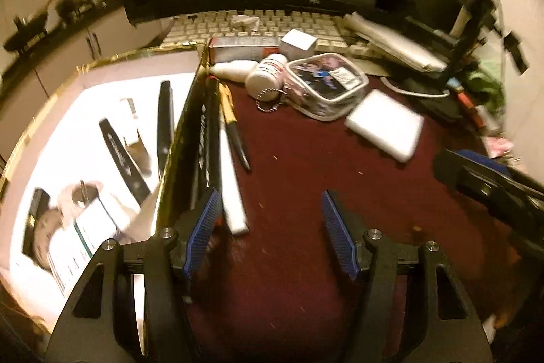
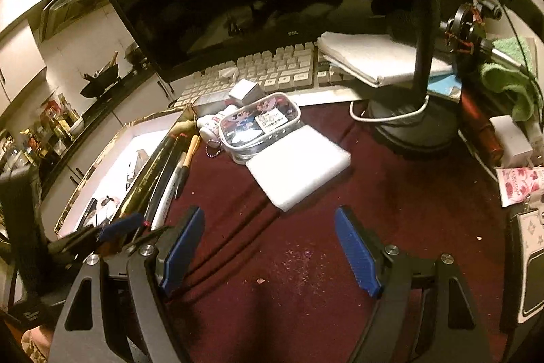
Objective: Organize objects
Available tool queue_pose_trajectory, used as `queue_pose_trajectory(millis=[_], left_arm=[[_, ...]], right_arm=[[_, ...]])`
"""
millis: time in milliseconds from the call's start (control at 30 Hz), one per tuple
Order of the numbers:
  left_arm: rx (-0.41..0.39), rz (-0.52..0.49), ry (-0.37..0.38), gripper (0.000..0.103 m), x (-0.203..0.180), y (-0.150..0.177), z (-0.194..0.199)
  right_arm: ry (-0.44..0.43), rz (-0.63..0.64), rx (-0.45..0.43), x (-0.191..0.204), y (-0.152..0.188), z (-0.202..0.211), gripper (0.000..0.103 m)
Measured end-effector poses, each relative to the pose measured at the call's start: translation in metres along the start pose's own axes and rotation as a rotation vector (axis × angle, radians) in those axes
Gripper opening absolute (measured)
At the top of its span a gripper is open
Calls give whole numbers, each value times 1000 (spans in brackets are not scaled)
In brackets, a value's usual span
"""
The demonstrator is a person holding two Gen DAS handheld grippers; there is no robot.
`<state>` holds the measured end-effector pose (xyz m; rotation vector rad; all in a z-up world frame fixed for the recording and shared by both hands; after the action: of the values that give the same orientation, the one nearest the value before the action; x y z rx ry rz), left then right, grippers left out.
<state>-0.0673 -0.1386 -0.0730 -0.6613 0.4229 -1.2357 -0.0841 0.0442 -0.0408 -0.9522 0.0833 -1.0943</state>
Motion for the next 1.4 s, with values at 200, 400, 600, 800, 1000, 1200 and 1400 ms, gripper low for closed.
queue_pose_trajectory(millis=[200,400,600,800,1000,1200,1400], left_arm=[[-18,10,46,63,20,-5,-1],[-9,39,54,63,36,-8,-2],[27,-39,-120,61,19,-8,-16],[53,-45,-181,59,11,-11,-28],[45,-49,-31,59,2,-17,-26],[-28,83,277,46,8,-15,8],[-23,144,247,45,30,-8,10]], right_arm=[[-6,5,22,1,0,-12,79],[-34,-11,18,6,-7,-25,79],[-69,-3,11,10,-8,-30,79],[-69,-6,9,3,-11,-33,79],[-88,-23,18,0,-13,-39,79],[-89,-2,8,11,-13,-31,79],[-70,19,-9,16,-14,-15,79]])
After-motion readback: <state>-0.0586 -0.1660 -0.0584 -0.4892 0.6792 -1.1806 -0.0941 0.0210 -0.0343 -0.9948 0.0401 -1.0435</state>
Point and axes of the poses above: each gripper's, at about its wrist camera, not at the fingertips, and z roughly against the way its jaws point, x to its left, y to its underside, the point moved 6 cm from there along -z, roughly the way its jaws point, and after that the axes turned 4 degrees about -y, right-handed, at the moved point
